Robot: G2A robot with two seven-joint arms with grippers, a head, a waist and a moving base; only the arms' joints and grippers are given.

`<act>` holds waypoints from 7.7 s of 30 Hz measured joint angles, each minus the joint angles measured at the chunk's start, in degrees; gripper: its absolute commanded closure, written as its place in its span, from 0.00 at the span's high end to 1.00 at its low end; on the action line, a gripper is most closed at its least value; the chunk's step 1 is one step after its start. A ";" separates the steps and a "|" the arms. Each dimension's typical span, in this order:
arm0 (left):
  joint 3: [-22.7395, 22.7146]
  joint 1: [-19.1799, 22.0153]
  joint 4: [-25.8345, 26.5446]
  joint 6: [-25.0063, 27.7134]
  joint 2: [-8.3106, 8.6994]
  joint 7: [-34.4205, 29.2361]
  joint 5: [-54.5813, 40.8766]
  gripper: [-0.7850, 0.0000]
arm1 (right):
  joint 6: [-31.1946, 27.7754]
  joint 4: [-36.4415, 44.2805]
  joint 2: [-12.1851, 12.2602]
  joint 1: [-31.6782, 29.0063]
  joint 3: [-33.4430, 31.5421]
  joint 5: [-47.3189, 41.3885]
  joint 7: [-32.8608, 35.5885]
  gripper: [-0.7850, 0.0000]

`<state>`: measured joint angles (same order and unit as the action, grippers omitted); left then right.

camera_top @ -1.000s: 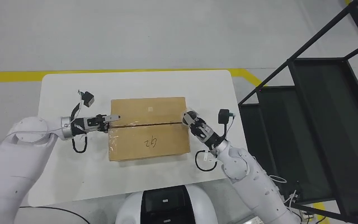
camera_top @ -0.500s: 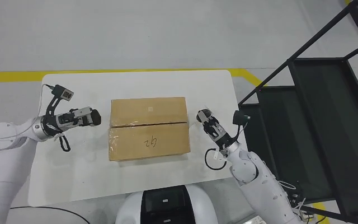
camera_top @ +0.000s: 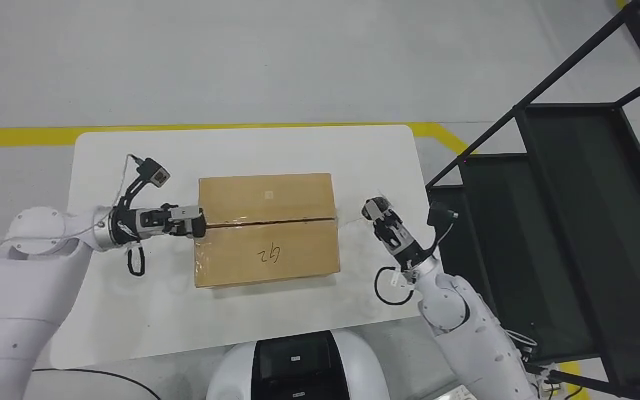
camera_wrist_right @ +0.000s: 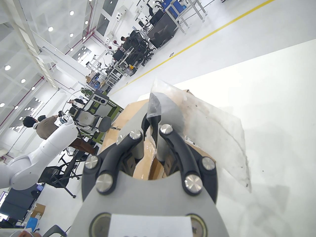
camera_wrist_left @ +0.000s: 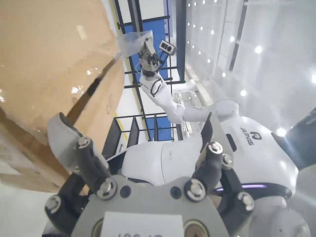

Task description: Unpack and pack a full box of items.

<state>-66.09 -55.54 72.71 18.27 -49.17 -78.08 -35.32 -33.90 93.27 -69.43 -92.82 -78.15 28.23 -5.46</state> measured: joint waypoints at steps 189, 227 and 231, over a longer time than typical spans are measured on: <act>-18.68 -9.74 -7.63 -1.50 -1.26 9.85 -5.95 1.00 | 9.23 -26.29 -16.33 43.66 42.30 -10.93 22.99 1.00; -16.70 -7.46 -6.96 -4.06 -2.29 10.31 -3.24 1.00 | 1.80 -5.51 -10.15 21.90 18.58 -7.00 29.41 1.00; -16.19 -6.91 -7.48 -4.02 -2.47 10.34 -3.01 1.00 | 3.02 -2.53 -8.95 17.52 15.20 -8.28 32.60 1.00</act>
<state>-82.28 -62.45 65.24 14.25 -51.64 -67.74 -38.33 -30.88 90.74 -78.38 -75.30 -62.95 19.95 27.14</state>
